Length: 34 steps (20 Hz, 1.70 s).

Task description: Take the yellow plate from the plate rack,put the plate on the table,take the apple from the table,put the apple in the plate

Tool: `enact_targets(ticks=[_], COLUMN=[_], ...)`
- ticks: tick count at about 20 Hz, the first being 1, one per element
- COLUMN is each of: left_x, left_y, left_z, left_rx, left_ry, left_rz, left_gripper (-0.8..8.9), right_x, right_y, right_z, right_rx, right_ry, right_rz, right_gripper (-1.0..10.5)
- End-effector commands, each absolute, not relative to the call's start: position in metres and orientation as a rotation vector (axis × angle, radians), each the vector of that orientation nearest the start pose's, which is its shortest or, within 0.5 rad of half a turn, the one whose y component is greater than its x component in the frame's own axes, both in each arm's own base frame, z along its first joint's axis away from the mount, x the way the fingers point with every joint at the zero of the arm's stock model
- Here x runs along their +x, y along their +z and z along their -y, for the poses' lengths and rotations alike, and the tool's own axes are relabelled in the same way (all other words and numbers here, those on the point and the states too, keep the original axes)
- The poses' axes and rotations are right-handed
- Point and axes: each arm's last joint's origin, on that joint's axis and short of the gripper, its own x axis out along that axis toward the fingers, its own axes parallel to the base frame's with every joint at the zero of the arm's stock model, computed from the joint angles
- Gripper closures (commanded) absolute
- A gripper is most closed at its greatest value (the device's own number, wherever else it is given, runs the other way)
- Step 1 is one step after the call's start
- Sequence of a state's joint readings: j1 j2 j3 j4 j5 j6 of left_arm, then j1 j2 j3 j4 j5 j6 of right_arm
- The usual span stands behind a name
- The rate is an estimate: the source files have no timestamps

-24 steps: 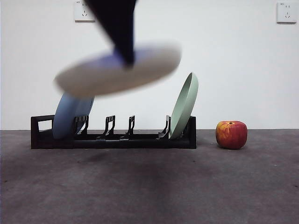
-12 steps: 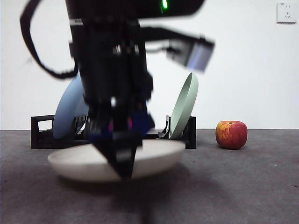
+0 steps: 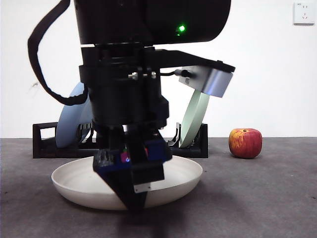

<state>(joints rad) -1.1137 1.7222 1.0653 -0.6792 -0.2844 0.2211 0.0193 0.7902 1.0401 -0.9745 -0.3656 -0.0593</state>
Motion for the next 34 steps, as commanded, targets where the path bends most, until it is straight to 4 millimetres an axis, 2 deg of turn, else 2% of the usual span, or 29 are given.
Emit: enact_targets(ticks=[1,5,7,11,14,16,19,21,22,27,31,34], left_x=[0.145,0.145,0.145,0.142,0.132,0.122,0.104,0.091,0.086,0.067,0.061,0.061], left_y=[0.165,0.185,0.211,0.283,0.344,0.374,0.405,0.419,0.423,0.435,0.432,0.43], left_z=[0.276,0.278,0.276,0.26,0.231,0.206,0.167,0.144,0.135,0.102,0.092,0.091], left_rx=[1.062,0.995,0.936,0.719,0.515,0.392,0.277,0.214,0.187,0.087,0.095,0.107], left_ry=[-0.82,-0.805,-0.793,-0.772,-0.756,-0.746,-0.73,-0.735,-0.737,-0.737,-0.729,-0.727], left_rz=[-1.016,-0.985,-0.953,-0.805,-0.655,-0.57,-0.454,-0.393,-0.371,-0.319,-0.357,-0.371], left_gripper=[6.47,6.47,6.47,6.47,6.54,6.57,6.66,8.05,8.24,8.22,8.22,8.22], right_x=[0.127,0.127,0.128,0.138,0.159,0.18,0.217,0.246,0.258,0.331,0.378,0.402], right_y=[0.348,0.348,0.348,0.348,0.348,0.346,0.334,0.321,0.316,0.303,0.291,0.273], right_z=[-0.013,-0.013,-0.013,-0.013,-0.014,-0.014,-0.015,-0.015,-0.016,-0.025,-0.047,-0.06], right_rx=[0.076,0.076,0.076,0.075,0.084,0.086,0.113,0.119,0.122,0.095,0.058,0.027], right_ry=[0.388,0.388,0.388,0.388,0.383,0.381,0.373,0.368,0.365,0.342,0.344,0.337], right_rz=[-0.703,-0.703,-0.7,-0.69,-0.65,-0.62,-0.613,-0.639,-0.666,-0.762,-0.813,-0.867], right_gripper=[2.9,2.9,2.9,2.9,2.9,2.9,2.9,2.9,2.9,2.9,2.9,2.9])
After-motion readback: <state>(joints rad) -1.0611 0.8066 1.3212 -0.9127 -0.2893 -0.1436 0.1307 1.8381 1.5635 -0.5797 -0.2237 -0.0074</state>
